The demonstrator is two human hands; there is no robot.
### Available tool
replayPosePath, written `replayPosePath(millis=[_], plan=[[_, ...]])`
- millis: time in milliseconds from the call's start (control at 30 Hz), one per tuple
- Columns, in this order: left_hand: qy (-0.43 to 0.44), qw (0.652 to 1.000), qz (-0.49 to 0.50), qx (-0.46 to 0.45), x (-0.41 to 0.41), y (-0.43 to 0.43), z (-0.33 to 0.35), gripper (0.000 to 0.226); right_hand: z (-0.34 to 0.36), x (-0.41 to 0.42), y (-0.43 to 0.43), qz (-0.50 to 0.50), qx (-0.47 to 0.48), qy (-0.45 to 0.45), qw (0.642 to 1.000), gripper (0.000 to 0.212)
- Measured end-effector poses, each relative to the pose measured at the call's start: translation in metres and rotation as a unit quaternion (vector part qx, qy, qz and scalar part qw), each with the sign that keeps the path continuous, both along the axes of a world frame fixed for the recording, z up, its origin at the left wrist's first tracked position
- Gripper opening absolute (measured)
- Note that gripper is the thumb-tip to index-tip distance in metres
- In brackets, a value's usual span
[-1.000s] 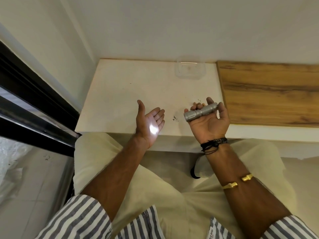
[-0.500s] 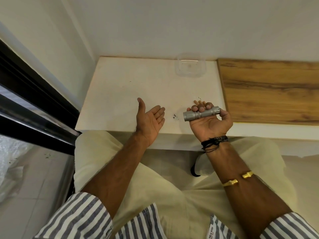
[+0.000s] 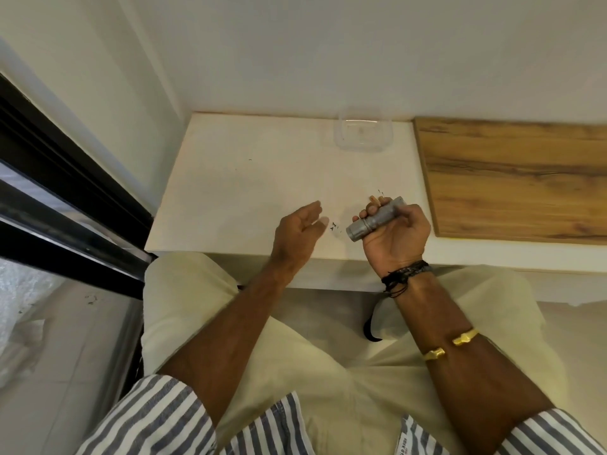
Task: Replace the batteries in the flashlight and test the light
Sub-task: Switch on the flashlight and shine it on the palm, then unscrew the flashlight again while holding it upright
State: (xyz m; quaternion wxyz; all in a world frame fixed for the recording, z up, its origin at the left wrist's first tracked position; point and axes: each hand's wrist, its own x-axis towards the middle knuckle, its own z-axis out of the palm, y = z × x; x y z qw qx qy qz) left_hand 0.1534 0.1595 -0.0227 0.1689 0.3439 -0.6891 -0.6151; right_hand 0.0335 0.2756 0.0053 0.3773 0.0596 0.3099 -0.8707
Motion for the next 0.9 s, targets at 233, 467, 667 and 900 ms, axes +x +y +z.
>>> replayPosePath(millis=[233,467,667,900], plan=[[-0.016,0.988,0.007,-0.155,0.0,0.005,-0.004,0.042,-0.011,0.006,-0.007,0.047,0.298,0.313,0.9,0.018],[0.013,0.983,0.017,-0.183,0.002,-0.006,-0.007,0.05,-0.015,0.008,-0.024,0.006,0.383,0.444,0.81,0.037],[0.04,0.974,0.015,-0.221,-0.004,-0.028,-0.01,0.05,-0.008,0.007,-0.05,0.018,0.38,0.481,0.79,0.037],[0.09,0.97,0.05,-0.219,-0.015,-0.055,-0.011,0.034,-0.004,0.004,-0.08,0.036,0.383,0.505,0.772,0.037]])
